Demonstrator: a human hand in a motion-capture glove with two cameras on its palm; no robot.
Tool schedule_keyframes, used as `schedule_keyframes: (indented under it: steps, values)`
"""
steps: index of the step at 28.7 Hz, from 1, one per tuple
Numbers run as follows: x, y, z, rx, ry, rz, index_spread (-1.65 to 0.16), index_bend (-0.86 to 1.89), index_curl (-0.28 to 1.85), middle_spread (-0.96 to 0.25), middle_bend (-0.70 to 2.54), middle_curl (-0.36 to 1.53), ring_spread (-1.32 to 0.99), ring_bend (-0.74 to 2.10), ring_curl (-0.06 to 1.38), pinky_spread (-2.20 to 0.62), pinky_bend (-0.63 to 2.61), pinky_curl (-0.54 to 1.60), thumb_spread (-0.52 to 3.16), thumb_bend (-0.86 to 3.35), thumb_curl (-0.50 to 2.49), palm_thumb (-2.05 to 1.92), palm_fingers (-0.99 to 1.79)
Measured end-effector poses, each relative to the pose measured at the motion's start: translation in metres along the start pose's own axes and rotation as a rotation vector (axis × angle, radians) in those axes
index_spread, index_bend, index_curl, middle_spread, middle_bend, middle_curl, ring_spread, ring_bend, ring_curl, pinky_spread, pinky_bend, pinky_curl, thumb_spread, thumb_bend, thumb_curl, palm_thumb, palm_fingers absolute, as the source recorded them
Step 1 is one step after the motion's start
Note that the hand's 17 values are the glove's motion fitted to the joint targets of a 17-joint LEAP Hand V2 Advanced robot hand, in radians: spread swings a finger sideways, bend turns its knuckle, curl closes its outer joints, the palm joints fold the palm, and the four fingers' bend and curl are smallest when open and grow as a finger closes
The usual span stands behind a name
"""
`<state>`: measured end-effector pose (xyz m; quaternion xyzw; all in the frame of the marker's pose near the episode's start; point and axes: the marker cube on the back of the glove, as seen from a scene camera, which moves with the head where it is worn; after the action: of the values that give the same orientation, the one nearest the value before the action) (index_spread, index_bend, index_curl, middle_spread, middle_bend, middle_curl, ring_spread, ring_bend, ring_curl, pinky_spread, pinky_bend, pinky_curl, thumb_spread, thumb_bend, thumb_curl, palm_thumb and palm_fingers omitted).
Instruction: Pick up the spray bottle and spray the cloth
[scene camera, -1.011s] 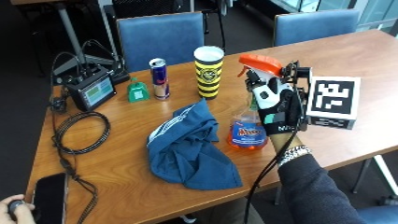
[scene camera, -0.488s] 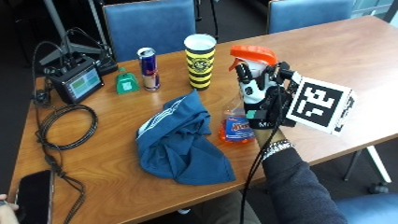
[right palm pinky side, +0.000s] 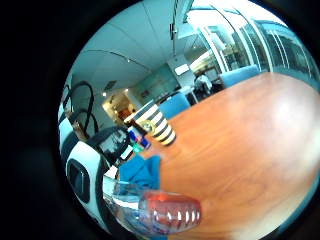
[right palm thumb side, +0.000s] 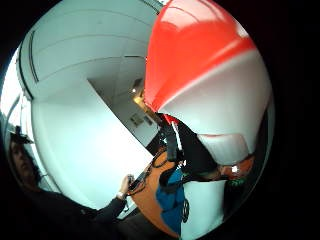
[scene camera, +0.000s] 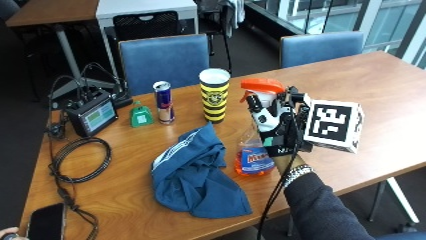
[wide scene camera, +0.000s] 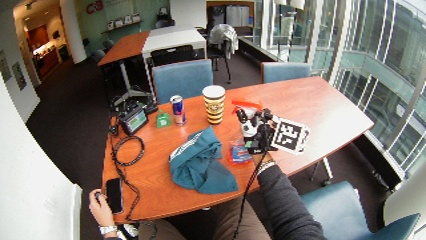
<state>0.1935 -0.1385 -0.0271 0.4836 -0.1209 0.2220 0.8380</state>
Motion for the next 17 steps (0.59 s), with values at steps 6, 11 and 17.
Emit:
schedule_keyframes:
  steps: [6,11,17]
  values:
    - [-0.003,-0.006,-0.008,-0.106,0.009,0.006,-0.29,0.23,0.43,-0.2,0.59,0.48,-0.24,0.69,0.44,-0.33,0.48,0.39,1.08,-0.01,0.41,0.68,1.4]
    - [-0.013,-0.027,-0.011,-0.207,0.008,-0.042,-0.28,0.21,0.44,-0.2,0.57,0.48,-0.22,0.69,0.44,-0.33,0.49,0.39,0.97,-0.01,0.45,0.75,1.39]
    - [-0.032,-0.051,-0.014,-0.456,0.041,-0.158,-0.28,0.2,0.45,-0.19,0.56,0.47,-0.21,0.69,0.44,-0.34,0.51,0.4,0.89,-0.02,0.48,0.79,1.41]
